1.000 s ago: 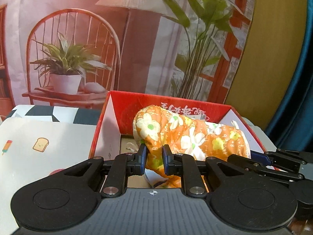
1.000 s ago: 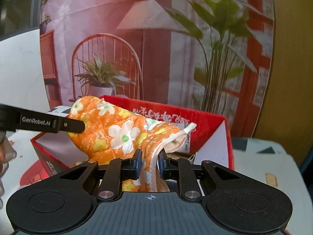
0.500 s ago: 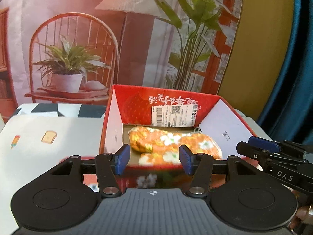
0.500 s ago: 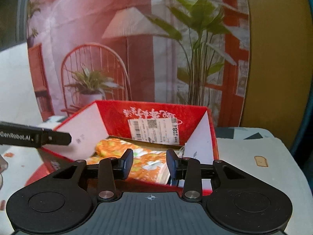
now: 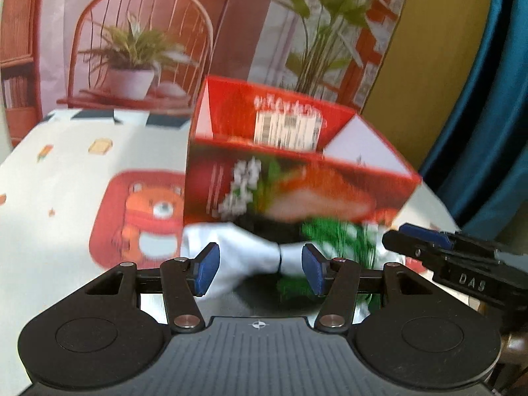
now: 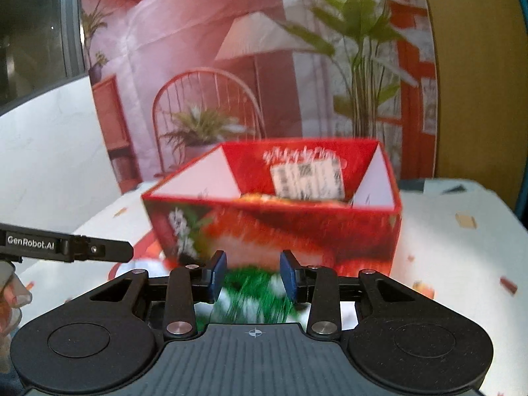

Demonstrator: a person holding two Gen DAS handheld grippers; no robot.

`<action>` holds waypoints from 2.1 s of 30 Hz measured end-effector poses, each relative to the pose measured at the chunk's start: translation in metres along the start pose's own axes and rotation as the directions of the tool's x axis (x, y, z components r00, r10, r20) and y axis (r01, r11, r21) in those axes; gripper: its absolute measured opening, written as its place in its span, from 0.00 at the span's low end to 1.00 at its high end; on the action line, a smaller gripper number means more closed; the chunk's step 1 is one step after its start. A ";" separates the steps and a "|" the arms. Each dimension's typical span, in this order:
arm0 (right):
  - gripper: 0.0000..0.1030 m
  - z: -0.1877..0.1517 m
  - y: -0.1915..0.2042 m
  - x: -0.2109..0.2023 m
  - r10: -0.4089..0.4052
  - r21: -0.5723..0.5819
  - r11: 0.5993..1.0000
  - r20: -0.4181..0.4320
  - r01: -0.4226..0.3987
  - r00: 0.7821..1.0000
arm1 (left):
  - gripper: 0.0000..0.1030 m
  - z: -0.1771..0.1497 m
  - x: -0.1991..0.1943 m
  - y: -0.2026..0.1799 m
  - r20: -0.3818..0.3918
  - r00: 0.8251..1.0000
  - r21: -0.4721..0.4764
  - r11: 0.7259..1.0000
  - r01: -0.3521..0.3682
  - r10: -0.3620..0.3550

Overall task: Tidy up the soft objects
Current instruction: 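Move both tools back to the pile toward the clear cable bag, then close both tools on the clear bag of green cables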

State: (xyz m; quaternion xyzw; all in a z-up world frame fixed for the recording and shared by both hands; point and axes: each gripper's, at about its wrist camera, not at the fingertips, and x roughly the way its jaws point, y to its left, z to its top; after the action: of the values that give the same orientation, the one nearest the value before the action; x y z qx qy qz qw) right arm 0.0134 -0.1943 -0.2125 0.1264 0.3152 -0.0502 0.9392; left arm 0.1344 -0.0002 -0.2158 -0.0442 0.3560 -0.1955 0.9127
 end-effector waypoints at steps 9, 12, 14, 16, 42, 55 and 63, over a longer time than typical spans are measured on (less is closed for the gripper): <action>0.33 -0.032 0.012 -0.003 0.007 -0.033 0.999 -0.148 -0.012 0.989 | 0.55 -0.029 0.009 0.002 -0.080 0.997 -0.022 1.000 0.002 -0.004; 0.33 -0.041 0.016 -0.001 0.016 -0.050 0.998 -0.186 -0.026 0.982 | 0.55 -0.032 0.011 0.005 -0.079 0.997 -0.036 0.999 -0.006 0.003; 0.33 -0.046 0.018 0.003 0.022 -0.060 0.998 -0.213 -0.035 0.977 | 0.55 -0.034 0.012 0.005 -0.080 0.997 -0.039 0.999 -0.014 0.011; 0.34 -0.048 0.020 0.005 0.027 -0.066 0.997 -0.234 -0.044 0.972 | 0.55 -0.036 0.014 0.006 -0.087 0.996 -0.042 0.999 -0.022 0.018; 0.60 -0.071 0.041 0.020 -0.021 -0.194 0.979 -0.404 -0.063 0.915 | 0.55 -0.042 0.015 0.016 -0.096 0.995 -0.069 0.996 -0.048 0.041; 0.52 -0.073 0.041 0.027 -0.059 -0.239 0.970 -0.394 -0.040 0.917 | 0.55 -0.043 0.015 0.019 -0.086 0.995 -0.081 0.995 -0.051 0.044; 0.34 -0.060 0.035 0.012 0.011 -0.173 0.983 -0.295 -0.065 0.955 | 0.55 -0.042 0.009 0.021 -0.055 0.998 -0.093 0.995 -0.031 0.026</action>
State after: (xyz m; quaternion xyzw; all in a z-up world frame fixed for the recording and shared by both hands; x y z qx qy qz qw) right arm -0.0059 -0.1442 -0.2584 0.0530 0.4514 0.0158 0.8906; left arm 0.1197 0.0178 -0.2574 -0.0767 0.3896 -0.1664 0.9025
